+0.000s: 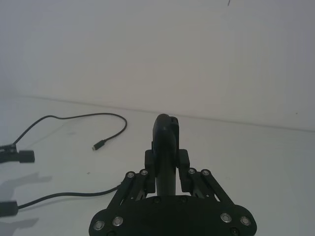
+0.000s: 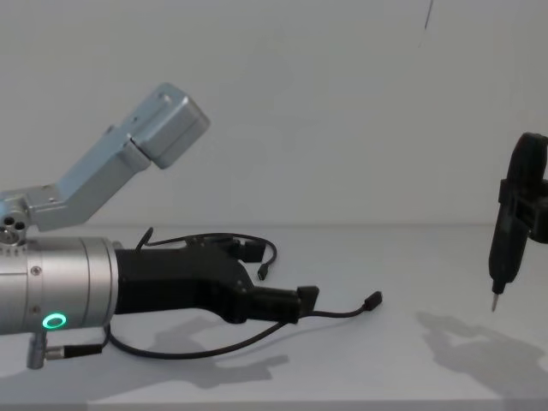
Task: Pick up the data cable with the one hand.
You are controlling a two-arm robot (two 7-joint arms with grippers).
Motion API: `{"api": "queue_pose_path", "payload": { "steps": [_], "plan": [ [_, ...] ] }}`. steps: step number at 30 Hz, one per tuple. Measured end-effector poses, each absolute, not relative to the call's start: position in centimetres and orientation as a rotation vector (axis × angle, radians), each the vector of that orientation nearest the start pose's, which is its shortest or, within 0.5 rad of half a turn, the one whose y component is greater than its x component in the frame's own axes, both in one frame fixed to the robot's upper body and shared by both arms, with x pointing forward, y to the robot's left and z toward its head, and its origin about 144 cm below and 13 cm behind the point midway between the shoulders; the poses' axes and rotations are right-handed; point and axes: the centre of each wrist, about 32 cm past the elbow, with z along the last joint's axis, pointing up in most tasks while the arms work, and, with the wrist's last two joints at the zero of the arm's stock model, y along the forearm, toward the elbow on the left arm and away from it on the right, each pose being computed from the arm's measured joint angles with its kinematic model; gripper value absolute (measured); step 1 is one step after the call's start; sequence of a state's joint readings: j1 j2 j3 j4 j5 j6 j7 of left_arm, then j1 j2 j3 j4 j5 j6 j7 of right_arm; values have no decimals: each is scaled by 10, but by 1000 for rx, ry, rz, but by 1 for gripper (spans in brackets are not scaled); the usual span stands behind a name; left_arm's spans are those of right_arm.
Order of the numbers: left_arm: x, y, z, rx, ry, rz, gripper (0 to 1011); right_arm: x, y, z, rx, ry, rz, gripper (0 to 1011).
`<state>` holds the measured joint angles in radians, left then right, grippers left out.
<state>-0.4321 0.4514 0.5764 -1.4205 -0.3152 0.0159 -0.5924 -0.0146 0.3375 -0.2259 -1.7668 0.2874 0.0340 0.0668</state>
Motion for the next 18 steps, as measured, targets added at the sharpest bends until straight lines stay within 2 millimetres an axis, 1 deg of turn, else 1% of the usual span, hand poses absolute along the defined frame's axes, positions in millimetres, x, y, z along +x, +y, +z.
{"api": "queue_pose_path", "payload": {
  "steps": [9,18],
  "plan": [
    [550,219,1197,249,-145,468,1001,443,-237,1189,26,-75,-1229,269],
    [555,216,1192,260,-125,445,1001,443,-237,1189,26,-75,-1229,269]
  ]
}}
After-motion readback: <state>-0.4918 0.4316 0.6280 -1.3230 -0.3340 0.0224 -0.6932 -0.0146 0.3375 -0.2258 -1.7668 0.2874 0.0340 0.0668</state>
